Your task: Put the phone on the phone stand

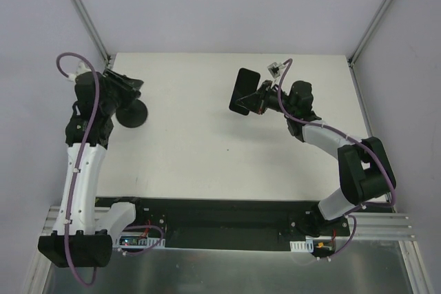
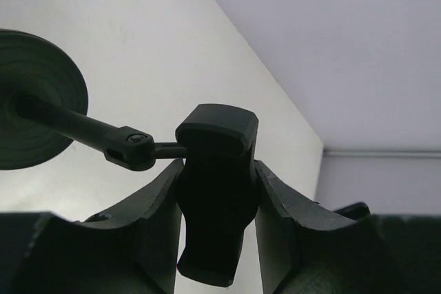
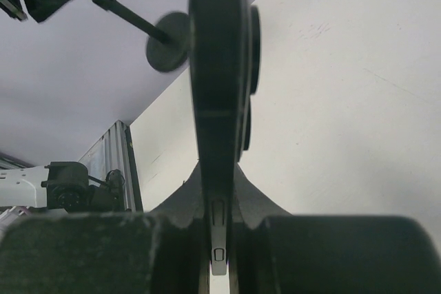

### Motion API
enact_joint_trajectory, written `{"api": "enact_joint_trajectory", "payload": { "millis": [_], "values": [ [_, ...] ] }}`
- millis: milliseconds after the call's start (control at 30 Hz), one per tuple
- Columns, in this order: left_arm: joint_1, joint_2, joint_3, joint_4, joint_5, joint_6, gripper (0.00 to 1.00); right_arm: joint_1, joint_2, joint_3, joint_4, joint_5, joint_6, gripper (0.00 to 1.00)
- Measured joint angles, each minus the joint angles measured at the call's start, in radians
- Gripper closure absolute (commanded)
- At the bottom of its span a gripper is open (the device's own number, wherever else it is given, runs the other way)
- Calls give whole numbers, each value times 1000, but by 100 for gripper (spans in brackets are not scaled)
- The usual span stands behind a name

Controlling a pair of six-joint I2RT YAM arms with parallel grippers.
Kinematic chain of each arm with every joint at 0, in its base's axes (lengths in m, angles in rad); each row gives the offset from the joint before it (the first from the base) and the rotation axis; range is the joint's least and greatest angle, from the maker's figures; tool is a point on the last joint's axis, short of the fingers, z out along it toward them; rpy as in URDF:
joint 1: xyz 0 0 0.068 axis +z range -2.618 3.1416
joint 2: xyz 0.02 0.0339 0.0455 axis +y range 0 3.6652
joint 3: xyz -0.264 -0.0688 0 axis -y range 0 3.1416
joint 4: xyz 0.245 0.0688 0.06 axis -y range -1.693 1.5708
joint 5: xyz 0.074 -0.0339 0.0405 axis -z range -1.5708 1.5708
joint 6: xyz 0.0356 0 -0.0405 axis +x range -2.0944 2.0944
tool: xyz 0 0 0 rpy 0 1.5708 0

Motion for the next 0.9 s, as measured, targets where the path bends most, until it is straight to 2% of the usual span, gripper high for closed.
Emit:
{"api": "enact_joint_trajectory", "payload": {
  "millis": [167, 267, 467, 500, 533, 567, 600, 667, 700, 900],
  "values": [
    [-227, -41, -258, 125, -17, -331, 100, -5, -26, -28, 3, 3, -5, 100],
    [-373, -26, -400, 178, -82, -496, 100, -11, -33, -34, 5, 6, -8, 100],
    [-644, 60, -431, 372, -356, -667, 98, -26, -44, -50, 5, 16, -14, 100],
    [-665, 83, -431, 411, -388, -680, 92, -28, -44, -50, 5, 16, -15, 100],
    [-689, 117, -431, 455, -416, -701, 80, -29, -44, -50, 5, 16, -16, 100],
    [-703, 149, -431, 487, -435, -718, 53, -30, -44, -50, 5, 16, -16, 100],
    [-711, 171, -431, 512, -445, -727, 38, -31, -44, -50, 5, 16, -16, 99],
    [-718, 209, -431, 557, -457, -745, 17, -32, -44, -50, 5, 16, -16, 100],
    [-718, 216, -431, 575, -464, -744, 1, -32, -44, -50, 5, 16, -16, 100],
    [-717, 195, -425, 632, -448, -674, 1, -41, -44, -50, 5, 16, -17, 99]
  ]
}}
